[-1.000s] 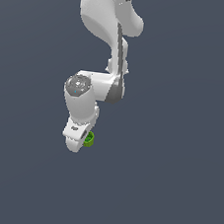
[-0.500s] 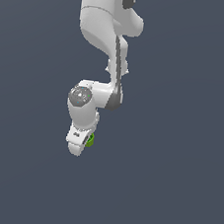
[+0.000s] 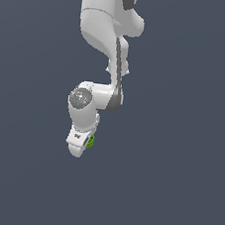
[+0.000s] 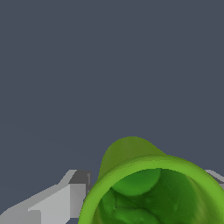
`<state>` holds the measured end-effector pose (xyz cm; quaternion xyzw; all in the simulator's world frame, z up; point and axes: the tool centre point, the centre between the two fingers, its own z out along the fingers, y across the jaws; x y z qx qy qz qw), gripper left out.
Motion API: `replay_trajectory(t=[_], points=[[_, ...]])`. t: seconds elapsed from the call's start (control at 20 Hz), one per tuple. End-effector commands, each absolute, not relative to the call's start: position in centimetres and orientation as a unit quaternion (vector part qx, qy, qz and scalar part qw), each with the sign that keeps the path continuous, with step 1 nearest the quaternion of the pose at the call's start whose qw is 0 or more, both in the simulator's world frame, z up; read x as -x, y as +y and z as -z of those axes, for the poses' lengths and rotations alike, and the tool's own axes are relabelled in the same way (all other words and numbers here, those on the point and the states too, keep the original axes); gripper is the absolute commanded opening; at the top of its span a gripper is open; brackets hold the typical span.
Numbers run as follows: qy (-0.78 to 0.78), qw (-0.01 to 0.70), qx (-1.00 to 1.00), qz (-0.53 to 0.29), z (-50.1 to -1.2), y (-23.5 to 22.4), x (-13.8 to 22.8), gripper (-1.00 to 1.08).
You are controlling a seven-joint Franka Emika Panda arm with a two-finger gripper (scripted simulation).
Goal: Pick up the object and move it to a goal position.
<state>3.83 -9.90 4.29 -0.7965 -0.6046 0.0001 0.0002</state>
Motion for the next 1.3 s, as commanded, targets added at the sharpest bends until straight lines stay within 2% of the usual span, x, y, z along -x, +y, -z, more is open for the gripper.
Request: replay_trajectory(t=[0.0,0.4,0.9,1.25], points=[[-0.604,0.0,0.797,0.0,-4.3,-10.0,-3.8,-1.0],[-0.604,0.0,0.797,0.0,-4.4,-8.9,-3.9,-1.0],[-0.604,0.0,0.797,0.0,-5.3,-1.4,-5.0,-1.0],[-0.604,0.0,0.797,0.0,-5.6,0.4,-5.4,-1.0]])
